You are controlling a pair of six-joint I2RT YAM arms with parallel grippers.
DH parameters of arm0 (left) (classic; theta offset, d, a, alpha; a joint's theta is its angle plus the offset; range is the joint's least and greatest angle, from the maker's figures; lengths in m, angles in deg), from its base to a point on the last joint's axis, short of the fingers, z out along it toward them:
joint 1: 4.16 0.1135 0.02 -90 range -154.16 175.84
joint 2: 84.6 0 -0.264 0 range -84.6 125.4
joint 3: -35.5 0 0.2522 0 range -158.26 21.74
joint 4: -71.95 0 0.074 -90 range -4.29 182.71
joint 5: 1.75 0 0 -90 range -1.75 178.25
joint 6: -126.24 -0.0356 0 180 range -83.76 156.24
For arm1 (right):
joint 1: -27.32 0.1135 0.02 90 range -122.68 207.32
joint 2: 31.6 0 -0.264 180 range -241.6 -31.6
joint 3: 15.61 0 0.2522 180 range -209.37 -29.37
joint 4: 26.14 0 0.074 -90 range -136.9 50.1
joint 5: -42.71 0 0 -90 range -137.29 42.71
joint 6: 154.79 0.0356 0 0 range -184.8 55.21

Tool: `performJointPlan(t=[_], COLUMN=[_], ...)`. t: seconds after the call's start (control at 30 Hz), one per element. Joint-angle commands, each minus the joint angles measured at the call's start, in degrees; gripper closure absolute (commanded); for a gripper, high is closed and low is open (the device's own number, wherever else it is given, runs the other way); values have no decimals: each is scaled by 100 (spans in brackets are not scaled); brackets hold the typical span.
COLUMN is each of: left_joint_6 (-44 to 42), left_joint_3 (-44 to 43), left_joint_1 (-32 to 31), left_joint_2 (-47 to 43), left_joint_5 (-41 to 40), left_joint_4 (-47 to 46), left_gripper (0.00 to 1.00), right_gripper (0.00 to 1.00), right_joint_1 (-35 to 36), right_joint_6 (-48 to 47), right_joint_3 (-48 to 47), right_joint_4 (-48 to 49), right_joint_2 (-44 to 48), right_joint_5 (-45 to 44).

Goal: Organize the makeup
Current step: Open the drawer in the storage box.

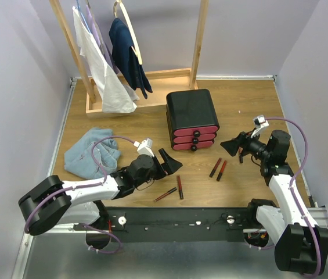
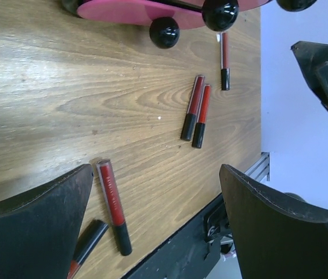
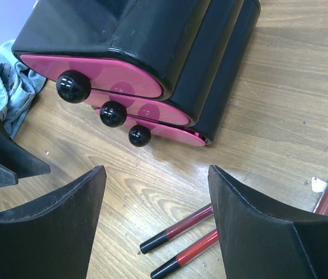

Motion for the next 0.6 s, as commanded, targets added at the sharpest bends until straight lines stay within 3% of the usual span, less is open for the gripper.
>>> performJointPlan(t=[0.0, 0.3, 0.57], left_joint_6=[142, 494, 1082], left_joint_3=[-216, -734, -1078], left_joint_1=[-107, -142, -274], left_joint_2=[357, 1578, 2844], left_joint_5=[-447, -597, -754], left_joint_4=[-696, -1372, -2602], left_gripper=[1, 2, 17], right_gripper=[21, 21, 21], right_joint_1=[-38, -38, -47], right_joint_6=[9, 17, -9], right_joint_3=[133, 115, 89], right_joint_4=[150, 159, 133], right_joint_2=[87, -36, -80], right_joint_5=[134, 143, 126])
